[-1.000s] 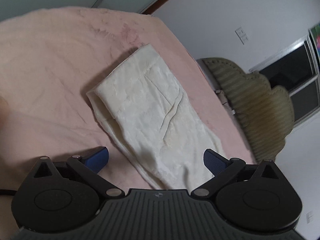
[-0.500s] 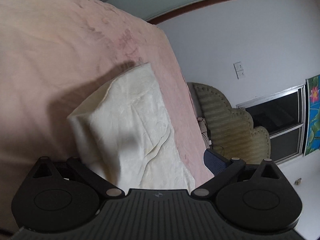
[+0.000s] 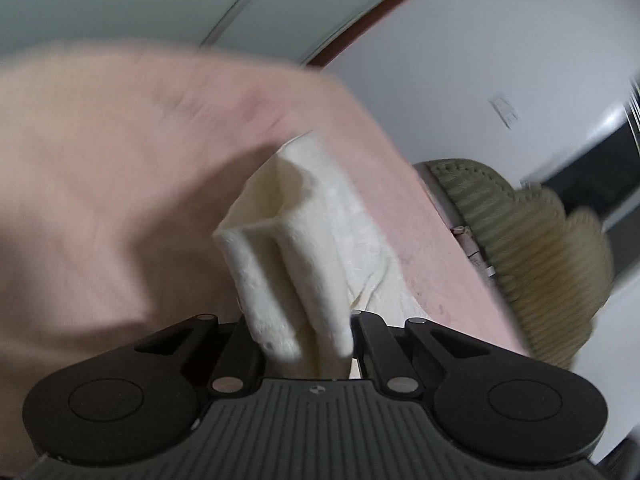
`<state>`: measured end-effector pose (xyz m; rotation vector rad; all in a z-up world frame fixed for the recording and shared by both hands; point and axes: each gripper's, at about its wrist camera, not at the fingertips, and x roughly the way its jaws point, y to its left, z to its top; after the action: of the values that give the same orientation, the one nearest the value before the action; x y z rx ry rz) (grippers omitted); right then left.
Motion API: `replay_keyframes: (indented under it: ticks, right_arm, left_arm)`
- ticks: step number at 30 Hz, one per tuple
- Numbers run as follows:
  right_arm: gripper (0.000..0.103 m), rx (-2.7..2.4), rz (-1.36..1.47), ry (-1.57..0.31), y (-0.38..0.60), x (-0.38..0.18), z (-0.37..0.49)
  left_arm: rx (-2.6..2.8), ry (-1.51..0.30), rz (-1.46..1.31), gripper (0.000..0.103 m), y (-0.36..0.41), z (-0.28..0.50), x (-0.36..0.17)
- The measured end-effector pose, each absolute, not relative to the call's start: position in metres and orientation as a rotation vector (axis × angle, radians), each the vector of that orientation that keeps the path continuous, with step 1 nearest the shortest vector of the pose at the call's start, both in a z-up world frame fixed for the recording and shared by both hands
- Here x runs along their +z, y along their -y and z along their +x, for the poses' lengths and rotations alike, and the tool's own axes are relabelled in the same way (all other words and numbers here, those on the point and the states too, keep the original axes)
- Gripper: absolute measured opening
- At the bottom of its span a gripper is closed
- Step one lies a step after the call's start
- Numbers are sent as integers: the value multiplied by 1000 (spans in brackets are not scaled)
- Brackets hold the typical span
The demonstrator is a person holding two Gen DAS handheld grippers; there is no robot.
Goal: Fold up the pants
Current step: 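Grasp the pants end with the left gripper and lift it, then fold the lifted pants end over the rest with the left gripper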
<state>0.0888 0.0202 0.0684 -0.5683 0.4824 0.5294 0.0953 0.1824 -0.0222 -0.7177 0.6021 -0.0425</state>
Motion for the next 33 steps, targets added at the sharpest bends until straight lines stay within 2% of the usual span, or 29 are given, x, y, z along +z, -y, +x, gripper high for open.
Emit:
replay_keyframes:
  ticks: [7, 13, 20, 25, 28, 33]
  right_arm:
    - [47, 410, -269, -412, 27, 110, 126]
    - [48, 507, 87, -547, 70, 124, 155]
    - [48, 499, 185, -449, 127, 134, 127]
    - [48, 435, 217, -416, 188, 144, 112]
    - [48, 380, 213, -409, 222, 144, 96]
    - [48, 284, 179, -447, 271, 129, 73]
  left_arm:
    - [-141, -397, -396, 7, -116, 60, 48]
    - [-224, -335, -262, 8, -68, 45, 76]
    - [-349, -301, -193, 9, -6, 44, 93]
    - [-450, -296, -156, 14, 52, 45, 96]
    - [-506, -311, -141, 14, 89, 47, 90]
    - [-573, -384, -118, 19, 146, 48, 69]
